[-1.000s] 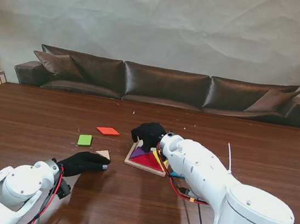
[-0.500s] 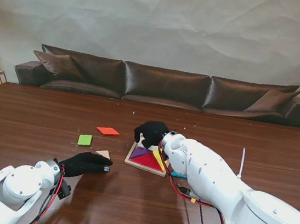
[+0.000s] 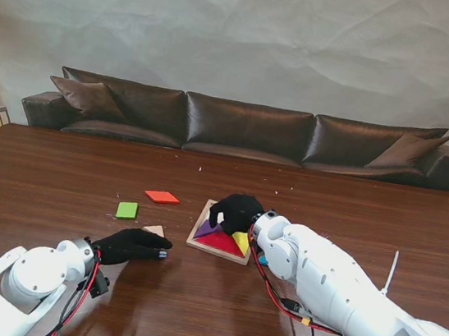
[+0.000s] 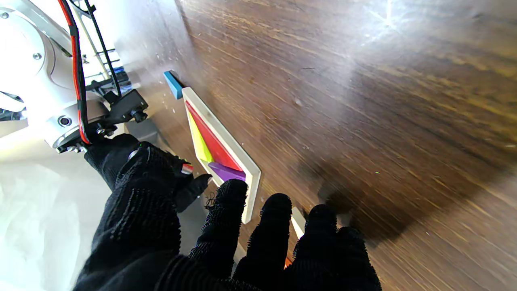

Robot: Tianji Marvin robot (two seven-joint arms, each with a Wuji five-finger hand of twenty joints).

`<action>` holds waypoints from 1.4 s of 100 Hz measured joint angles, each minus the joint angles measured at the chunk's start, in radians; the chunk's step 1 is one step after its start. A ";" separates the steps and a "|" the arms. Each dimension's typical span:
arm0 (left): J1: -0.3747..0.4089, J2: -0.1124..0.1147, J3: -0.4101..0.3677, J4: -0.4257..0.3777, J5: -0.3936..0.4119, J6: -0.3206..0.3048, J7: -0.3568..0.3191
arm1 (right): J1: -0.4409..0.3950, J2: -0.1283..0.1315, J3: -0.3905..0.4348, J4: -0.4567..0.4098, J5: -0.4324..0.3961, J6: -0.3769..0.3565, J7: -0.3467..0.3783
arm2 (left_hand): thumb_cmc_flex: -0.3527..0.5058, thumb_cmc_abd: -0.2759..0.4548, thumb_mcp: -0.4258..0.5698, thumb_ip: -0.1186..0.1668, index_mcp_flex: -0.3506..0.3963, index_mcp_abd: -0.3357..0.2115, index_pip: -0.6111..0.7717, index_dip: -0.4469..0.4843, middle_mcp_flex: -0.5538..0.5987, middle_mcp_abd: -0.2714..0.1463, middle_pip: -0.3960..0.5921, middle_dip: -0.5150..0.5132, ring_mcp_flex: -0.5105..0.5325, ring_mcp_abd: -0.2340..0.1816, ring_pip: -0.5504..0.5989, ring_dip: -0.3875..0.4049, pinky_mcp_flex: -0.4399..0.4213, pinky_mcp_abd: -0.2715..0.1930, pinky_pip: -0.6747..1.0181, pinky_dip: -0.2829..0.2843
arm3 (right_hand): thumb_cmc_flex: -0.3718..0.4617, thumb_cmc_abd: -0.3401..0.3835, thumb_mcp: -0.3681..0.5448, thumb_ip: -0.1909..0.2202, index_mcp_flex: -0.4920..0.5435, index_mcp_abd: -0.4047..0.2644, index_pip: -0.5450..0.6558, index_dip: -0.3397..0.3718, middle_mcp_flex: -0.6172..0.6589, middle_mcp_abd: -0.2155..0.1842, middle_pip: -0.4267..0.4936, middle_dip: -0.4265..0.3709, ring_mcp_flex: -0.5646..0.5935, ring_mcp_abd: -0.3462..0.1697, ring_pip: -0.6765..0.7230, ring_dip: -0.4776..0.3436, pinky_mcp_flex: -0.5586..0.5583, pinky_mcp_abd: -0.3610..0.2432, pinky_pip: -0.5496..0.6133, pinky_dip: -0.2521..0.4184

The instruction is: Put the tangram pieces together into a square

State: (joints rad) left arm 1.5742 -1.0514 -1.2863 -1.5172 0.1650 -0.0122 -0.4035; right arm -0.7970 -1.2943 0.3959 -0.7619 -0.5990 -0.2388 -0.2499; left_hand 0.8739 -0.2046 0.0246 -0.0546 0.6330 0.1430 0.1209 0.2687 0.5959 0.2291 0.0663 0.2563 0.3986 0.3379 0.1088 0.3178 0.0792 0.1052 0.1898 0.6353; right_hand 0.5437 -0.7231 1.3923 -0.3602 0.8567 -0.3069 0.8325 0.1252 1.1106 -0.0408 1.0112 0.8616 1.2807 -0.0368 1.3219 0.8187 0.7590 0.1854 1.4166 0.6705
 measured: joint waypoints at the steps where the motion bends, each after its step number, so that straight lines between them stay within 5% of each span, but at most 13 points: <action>1: -0.001 0.000 0.001 0.000 0.000 0.000 0.000 | -0.001 0.000 0.000 0.000 0.000 -0.001 0.000 | 0.000 0.000 0.000 0.000 0.000 0.000 0.000 0.000 0.000 0.000 0.000 0.000 0.000 0.000 0.000 0.000 0.000 0.000 0.000 0.000 | 0.000 0.000 0.000 0.000 0.000 -0.001 0.000 -0.001 0.010 0.000 0.000 0.001 0.000 0.000 0.001 0.000 0.000 0.000 0.000 0.000; 38: -0.012 0.000 0.012 0.007 0.000 -0.001 -0.001 | -0.013 0.001 -0.018 0.022 -0.006 -0.010 -0.018 | 0.000 0.000 0.000 0.000 0.000 0.000 0.000 0.000 0.000 0.000 0.000 0.000 0.000 0.000 0.000 0.000 0.000 0.001 0.000 0.000 | 0.000 0.000 0.000 0.000 -0.014 -0.003 -0.061 -0.017 0.009 -0.002 -0.001 0.009 0.000 -0.002 0.011 0.001 0.000 0.001 0.000 0.002; 48: -0.012 0.000 0.012 0.007 0.000 -0.001 -0.001 | -0.012 0.002 -0.025 0.025 -0.012 -0.006 -0.018 | 0.000 0.000 0.000 0.000 0.000 0.000 0.000 0.000 0.000 0.000 0.000 0.000 0.000 0.000 0.000 0.000 0.000 0.001 0.000 0.000 | 0.000 0.000 0.000 0.000 -0.035 -0.001 -0.116 0.031 0.009 -0.010 -0.010 0.011 0.000 -0.002 0.011 0.001 0.000 0.001 0.000 0.005; 104: 0.001 -0.001 0.004 -0.003 0.000 0.000 0.001 | 0.010 -0.011 -0.064 0.041 -0.025 0.032 -0.021 | 0.000 0.000 0.000 0.000 0.000 0.000 0.000 0.000 0.000 0.000 0.000 0.000 0.000 0.000 0.000 0.000 0.000 0.001 -0.002 0.000 | -0.001 0.000 0.000 0.000 -0.128 0.006 -0.152 0.063 0.008 -0.013 -0.014 0.011 0.000 -0.002 0.011 0.001 0.000 0.001 0.000 0.006; 140: 0.011 -0.001 -0.002 -0.010 0.004 0.000 0.002 | 0.019 -0.012 -0.080 0.044 -0.053 0.034 -0.043 | 0.000 0.000 0.000 0.000 0.000 0.000 0.000 0.000 0.023 0.000 0.007 0.000 -0.001 0.000 -0.001 0.000 0.000 0.001 -0.002 0.000 | -0.001 -0.004 0.000 0.000 -0.073 0.007 -0.150 0.075 0.008 -0.022 -0.014 0.011 0.000 -0.002 0.011 0.001 0.000 0.000 0.000 0.006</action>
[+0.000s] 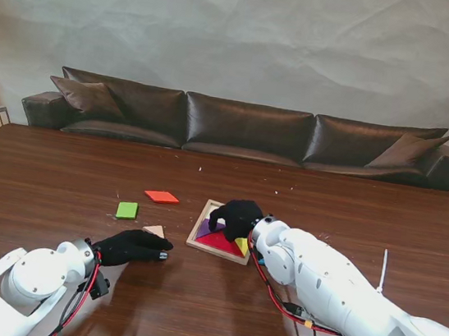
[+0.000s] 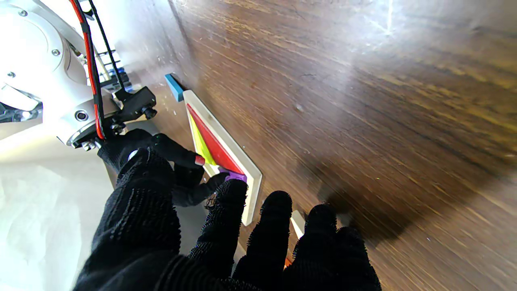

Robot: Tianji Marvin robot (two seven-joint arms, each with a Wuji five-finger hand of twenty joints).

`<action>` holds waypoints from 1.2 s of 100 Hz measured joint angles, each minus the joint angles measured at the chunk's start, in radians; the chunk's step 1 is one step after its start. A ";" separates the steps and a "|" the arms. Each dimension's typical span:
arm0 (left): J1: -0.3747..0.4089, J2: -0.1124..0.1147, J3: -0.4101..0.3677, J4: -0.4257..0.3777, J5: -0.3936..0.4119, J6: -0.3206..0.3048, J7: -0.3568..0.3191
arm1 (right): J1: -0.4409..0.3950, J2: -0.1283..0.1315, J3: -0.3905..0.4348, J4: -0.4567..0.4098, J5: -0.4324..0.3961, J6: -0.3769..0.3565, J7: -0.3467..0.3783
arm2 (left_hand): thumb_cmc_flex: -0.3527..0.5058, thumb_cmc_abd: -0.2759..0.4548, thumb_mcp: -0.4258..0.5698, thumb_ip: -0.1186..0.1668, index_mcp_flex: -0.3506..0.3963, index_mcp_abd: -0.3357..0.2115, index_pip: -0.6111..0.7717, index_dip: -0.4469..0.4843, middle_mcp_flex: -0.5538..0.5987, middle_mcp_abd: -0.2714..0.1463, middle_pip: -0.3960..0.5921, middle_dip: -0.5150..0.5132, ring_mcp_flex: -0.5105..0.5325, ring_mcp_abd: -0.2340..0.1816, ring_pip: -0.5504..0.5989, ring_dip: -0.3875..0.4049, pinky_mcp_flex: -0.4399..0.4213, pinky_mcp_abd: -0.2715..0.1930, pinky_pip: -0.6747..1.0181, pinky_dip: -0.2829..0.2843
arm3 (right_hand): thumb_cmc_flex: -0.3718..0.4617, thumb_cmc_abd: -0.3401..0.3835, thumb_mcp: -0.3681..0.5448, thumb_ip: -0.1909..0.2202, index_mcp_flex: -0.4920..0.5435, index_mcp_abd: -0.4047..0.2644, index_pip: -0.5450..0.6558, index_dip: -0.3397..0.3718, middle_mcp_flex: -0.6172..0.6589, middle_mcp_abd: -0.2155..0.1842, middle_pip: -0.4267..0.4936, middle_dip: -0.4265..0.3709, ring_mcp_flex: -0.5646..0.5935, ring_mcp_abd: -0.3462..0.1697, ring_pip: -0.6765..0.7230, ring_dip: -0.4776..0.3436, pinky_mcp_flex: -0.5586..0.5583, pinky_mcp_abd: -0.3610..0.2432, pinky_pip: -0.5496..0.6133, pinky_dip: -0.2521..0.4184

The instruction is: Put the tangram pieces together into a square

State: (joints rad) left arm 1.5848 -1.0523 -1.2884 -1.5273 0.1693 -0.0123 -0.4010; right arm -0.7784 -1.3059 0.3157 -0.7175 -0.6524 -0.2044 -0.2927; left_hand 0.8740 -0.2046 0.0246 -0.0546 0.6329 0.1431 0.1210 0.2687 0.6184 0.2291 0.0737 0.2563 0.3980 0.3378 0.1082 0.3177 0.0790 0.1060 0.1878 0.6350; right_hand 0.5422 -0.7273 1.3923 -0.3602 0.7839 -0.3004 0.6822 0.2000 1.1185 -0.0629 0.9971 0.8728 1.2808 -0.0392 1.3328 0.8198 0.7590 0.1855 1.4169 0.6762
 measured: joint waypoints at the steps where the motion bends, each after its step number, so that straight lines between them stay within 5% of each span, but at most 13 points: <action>1: 0.000 0.000 0.000 0.000 0.000 0.000 0.000 | 0.000 0.000 -0.001 0.000 -0.001 0.000 -0.001 | 0.000 0.000 0.000 0.000 0.000 0.000 0.000 0.000 0.000 0.000 0.000 0.000 0.000 0.000 0.000 0.000 0.000 0.000 0.000 0.000 | 0.000 0.000 0.000 0.000 0.001 -0.002 0.005 0.000 0.000 0.000 0.000 0.000 0.000 0.000 0.000 0.000 0.000 0.000 0.000 0.000; 76: 0.004 0.000 -0.005 -0.001 0.001 -0.004 -0.001 | 0.030 0.001 -0.065 0.004 -0.060 0.020 -0.039 | 0.000 0.000 0.000 0.000 0.000 0.000 0.000 0.000 0.000 0.000 0.000 0.000 0.000 -0.001 0.000 0.000 0.000 -0.001 0.000 0.000 | 0.000 -0.007 0.000 0.000 0.041 -0.080 0.026 -0.033 0.000 -0.014 -0.001 0.000 0.000 -0.013 0.009 0.005 0.000 -0.015 0.000 0.000; 120: 0.011 0.000 -0.010 -0.006 0.004 -0.003 -0.002 | 0.034 -0.006 -0.065 0.004 -0.054 0.025 -0.022 | 0.000 0.000 0.000 0.000 0.000 0.000 0.000 0.000 0.000 0.000 0.000 0.000 0.000 -0.001 0.000 0.000 0.000 -0.001 0.000 0.000 | 0.000 -0.007 0.000 0.000 0.052 -0.063 0.073 -0.069 0.000 -0.014 -0.001 0.000 0.000 -0.013 0.020 0.015 0.000 -0.015 0.000 0.000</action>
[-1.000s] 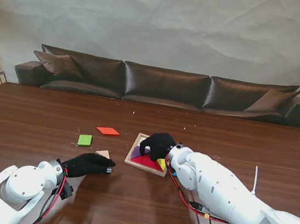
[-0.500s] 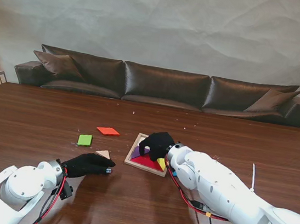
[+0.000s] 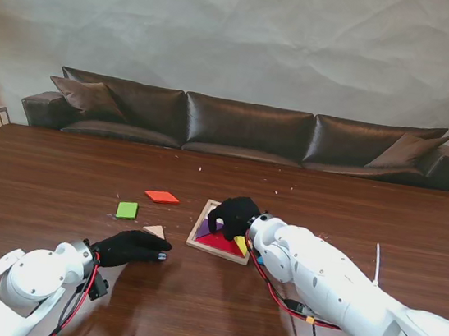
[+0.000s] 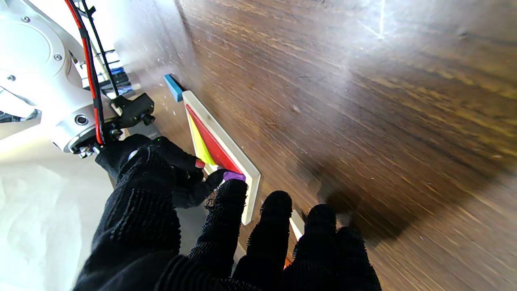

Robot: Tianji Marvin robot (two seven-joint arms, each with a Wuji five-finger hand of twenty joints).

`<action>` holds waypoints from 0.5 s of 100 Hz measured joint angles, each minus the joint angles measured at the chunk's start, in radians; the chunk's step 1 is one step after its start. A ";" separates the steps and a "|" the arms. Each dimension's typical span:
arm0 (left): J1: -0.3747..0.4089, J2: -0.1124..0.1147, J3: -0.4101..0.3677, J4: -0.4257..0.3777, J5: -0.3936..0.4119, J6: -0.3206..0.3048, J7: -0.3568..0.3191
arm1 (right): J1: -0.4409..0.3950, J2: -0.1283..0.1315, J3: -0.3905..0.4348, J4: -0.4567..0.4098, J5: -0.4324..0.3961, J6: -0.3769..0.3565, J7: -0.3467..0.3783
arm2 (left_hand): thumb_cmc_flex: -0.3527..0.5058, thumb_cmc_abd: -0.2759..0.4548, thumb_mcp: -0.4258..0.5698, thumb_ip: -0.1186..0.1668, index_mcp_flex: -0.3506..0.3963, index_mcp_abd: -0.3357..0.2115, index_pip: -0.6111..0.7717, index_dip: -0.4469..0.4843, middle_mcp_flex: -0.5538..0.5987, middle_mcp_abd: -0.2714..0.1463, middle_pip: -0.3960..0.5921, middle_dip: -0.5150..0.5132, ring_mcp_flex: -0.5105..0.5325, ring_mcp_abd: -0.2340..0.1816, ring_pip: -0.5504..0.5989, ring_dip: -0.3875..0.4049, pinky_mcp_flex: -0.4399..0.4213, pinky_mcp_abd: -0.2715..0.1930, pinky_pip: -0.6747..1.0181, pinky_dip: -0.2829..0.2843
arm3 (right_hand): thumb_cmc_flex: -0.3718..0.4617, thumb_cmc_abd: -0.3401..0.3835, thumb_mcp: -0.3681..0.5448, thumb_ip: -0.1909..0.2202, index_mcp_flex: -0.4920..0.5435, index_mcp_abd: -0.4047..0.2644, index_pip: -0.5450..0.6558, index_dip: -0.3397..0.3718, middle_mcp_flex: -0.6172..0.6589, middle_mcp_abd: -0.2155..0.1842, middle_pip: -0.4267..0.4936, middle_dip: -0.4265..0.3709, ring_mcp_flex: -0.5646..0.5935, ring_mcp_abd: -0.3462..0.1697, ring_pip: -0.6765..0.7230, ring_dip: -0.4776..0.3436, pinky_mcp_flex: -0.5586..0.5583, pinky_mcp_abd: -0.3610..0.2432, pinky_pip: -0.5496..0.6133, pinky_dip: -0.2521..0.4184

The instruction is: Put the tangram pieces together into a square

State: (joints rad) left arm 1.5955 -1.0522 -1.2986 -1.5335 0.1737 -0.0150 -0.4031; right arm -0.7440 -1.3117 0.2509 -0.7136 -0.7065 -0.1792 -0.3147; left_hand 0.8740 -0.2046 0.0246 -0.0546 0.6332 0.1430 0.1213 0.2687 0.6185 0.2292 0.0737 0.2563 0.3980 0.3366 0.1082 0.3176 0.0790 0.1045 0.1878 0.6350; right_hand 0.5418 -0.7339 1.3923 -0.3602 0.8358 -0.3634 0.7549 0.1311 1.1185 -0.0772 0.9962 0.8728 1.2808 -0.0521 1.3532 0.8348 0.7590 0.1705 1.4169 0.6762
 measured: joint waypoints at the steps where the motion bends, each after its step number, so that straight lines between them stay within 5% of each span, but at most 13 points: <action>1: 0.000 0.000 0.000 0.000 0.000 0.000 0.000 | 0.000 0.000 0.001 -0.001 0.000 0.000 0.001 | 0.000 0.000 0.000 0.000 0.000 0.000 0.000 0.000 0.000 0.000 0.000 0.000 0.000 0.000 0.000 0.000 0.000 0.000 0.000 0.000 | 0.000 0.000 0.000 0.000 0.000 0.003 0.001 0.000 0.000 0.000 0.000 0.000 0.000 0.000 0.001 0.000 0.000 0.000 0.000 0.000; 43: 0.001 0.000 -0.001 0.002 0.001 -0.006 -0.001 | -0.020 0.016 0.005 -0.037 -0.013 0.013 0.012 | 0.000 0.000 0.000 0.000 0.000 0.000 0.000 0.000 0.000 0.000 0.000 0.000 0.000 0.000 0.000 0.000 0.001 0.000 0.000 0.000 | 0.000 0.000 0.000 0.000 0.019 0.058 -0.016 -0.038 0.000 0.000 0.000 0.000 0.000 0.000 0.006 0.001 0.000 0.000 0.000 0.000; 50: 0.001 0.000 -0.002 0.002 0.000 -0.006 0.000 | -0.018 0.012 -0.001 -0.031 -0.009 0.013 0.013 | 0.000 0.000 0.000 0.000 0.000 0.000 0.000 0.000 0.000 0.000 0.000 0.000 0.000 0.000 0.000 0.000 0.001 0.000 0.000 0.000 | 0.000 0.000 0.000 0.000 0.007 0.059 -0.060 0.039 0.000 0.000 -0.009 0.000 0.000 0.000 0.011 0.001 0.000 -0.008 0.000 0.000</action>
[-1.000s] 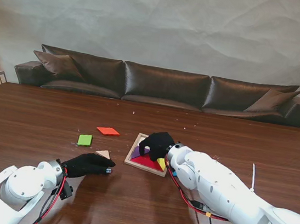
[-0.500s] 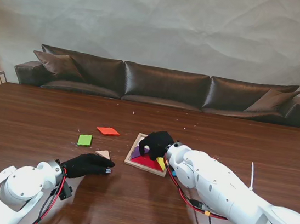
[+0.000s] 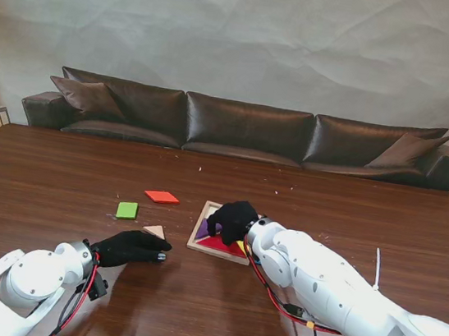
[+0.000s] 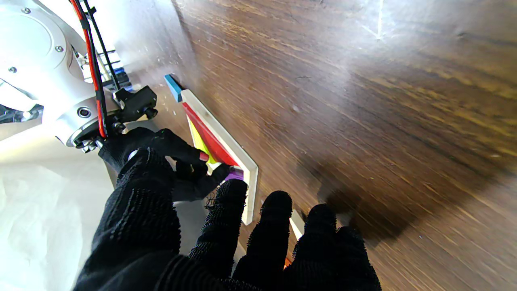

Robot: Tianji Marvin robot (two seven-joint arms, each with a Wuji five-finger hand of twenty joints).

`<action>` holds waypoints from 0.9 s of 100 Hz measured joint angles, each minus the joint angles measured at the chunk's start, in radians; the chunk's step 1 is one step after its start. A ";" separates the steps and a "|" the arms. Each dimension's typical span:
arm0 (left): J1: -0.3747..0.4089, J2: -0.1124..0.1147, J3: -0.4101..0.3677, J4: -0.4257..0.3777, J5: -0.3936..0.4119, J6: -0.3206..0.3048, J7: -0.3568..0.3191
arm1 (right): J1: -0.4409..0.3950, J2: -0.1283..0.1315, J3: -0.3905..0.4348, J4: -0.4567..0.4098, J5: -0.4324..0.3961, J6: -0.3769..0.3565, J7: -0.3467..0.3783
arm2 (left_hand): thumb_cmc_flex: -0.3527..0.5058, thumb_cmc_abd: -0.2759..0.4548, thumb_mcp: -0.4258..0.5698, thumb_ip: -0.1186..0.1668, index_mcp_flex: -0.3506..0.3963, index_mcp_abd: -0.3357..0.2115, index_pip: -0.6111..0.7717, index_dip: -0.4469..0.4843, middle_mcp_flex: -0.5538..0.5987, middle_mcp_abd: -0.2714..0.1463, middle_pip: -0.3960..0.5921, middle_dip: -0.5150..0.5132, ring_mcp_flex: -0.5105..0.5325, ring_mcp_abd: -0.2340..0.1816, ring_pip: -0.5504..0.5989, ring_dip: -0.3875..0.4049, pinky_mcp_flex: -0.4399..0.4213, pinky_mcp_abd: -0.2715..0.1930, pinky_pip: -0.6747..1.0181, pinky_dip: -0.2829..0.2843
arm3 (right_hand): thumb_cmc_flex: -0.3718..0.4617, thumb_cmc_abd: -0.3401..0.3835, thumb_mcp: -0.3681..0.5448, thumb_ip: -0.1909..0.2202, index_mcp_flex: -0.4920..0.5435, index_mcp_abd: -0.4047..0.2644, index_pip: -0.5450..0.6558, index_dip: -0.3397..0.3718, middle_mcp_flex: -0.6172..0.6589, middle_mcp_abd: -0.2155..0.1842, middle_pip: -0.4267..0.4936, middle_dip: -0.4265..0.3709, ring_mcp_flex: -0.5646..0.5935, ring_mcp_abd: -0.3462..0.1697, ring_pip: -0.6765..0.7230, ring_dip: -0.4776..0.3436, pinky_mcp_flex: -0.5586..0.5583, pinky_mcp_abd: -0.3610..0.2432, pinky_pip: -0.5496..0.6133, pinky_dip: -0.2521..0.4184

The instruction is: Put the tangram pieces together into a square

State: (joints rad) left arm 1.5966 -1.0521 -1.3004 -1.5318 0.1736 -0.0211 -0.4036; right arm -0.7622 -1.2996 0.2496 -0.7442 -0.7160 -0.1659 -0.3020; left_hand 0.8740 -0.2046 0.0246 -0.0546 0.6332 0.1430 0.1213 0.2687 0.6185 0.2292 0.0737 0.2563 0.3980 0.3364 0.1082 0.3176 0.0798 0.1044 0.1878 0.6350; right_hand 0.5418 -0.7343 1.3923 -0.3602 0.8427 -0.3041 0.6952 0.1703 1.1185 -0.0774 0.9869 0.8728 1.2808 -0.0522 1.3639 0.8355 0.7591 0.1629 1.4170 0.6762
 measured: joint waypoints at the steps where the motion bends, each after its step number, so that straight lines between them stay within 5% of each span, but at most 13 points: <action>1: 0.000 0.000 0.000 0.000 0.000 0.000 0.000 | 0.000 -0.001 -0.001 0.001 0.001 0.000 0.000 | 0.000 0.000 0.000 0.000 0.000 0.000 0.000 0.000 0.000 0.000 0.000 0.000 0.000 0.000 0.000 0.000 0.000 0.000 0.000 0.000 | 0.000 0.000 0.000 0.000 -0.002 -0.001 0.000 0.009 0.000 0.000 0.000 0.000 0.000 0.000 0.001 0.000 0.000 0.000 0.000 0.000; 29: 0.000 0.000 0.000 0.000 -0.003 0.002 0.001 | 0.013 -0.021 -0.012 0.037 0.018 0.001 -0.001 | 0.000 0.000 0.000 0.000 0.000 0.000 0.000 0.000 0.000 0.000 0.000 0.000 0.000 0.000 0.000 0.000 0.000 -0.001 0.000 0.000 | 0.000 0.000 0.000 0.000 -0.030 -0.033 0.007 0.043 0.000 0.000 -0.001 0.000 0.000 0.000 0.004 0.000 0.000 0.000 0.000 0.017; 61: 0.002 0.000 -0.001 -0.003 -0.001 0.007 0.000 | 0.029 -0.041 -0.019 0.062 0.040 0.016 0.025 | 0.000 0.000 0.000 0.000 0.000 0.000 0.000 0.000 0.000 0.000 0.000 0.000 0.000 -0.004 0.000 0.000 0.000 -0.005 0.000 0.000 | 0.000 0.001 0.000 0.000 -0.092 0.045 -0.054 0.041 -0.002 0.000 -0.002 0.000 0.000 -0.001 0.004 0.000 0.000 -0.001 0.000 0.018; 90: 0.003 0.001 -0.003 -0.006 -0.001 0.011 -0.003 | 0.043 -0.059 -0.025 0.100 0.063 0.017 0.035 | 0.000 0.000 0.000 0.000 0.000 0.000 0.000 0.000 0.000 0.000 0.000 0.000 0.000 -0.011 0.000 0.000 0.000 -0.011 -0.002 0.000 | 0.000 0.001 0.000 0.000 -0.132 0.047 -0.055 0.041 -0.002 0.000 -0.002 0.000 0.000 -0.001 0.004 0.000 0.000 -0.001 0.000 0.018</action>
State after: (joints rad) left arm 1.6000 -1.0515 -1.3035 -1.5377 0.1730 -0.0096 -0.4070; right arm -0.7194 -1.3584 0.2250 -0.6446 -0.6530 -0.1494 -0.2671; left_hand 0.8740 -0.2046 0.0246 -0.0546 0.6335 0.1430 0.1213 0.2687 0.6185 0.2293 0.0737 0.2563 0.3980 0.3256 0.1079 0.3176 0.0798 0.0937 0.1855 0.6349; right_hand 0.5417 -0.7329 1.3923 -0.3602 0.7106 -0.2569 0.6399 0.2108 1.1165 -0.0774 0.9853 0.8728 1.2808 -0.0531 1.3682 0.8358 0.7592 0.1624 1.4173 0.6943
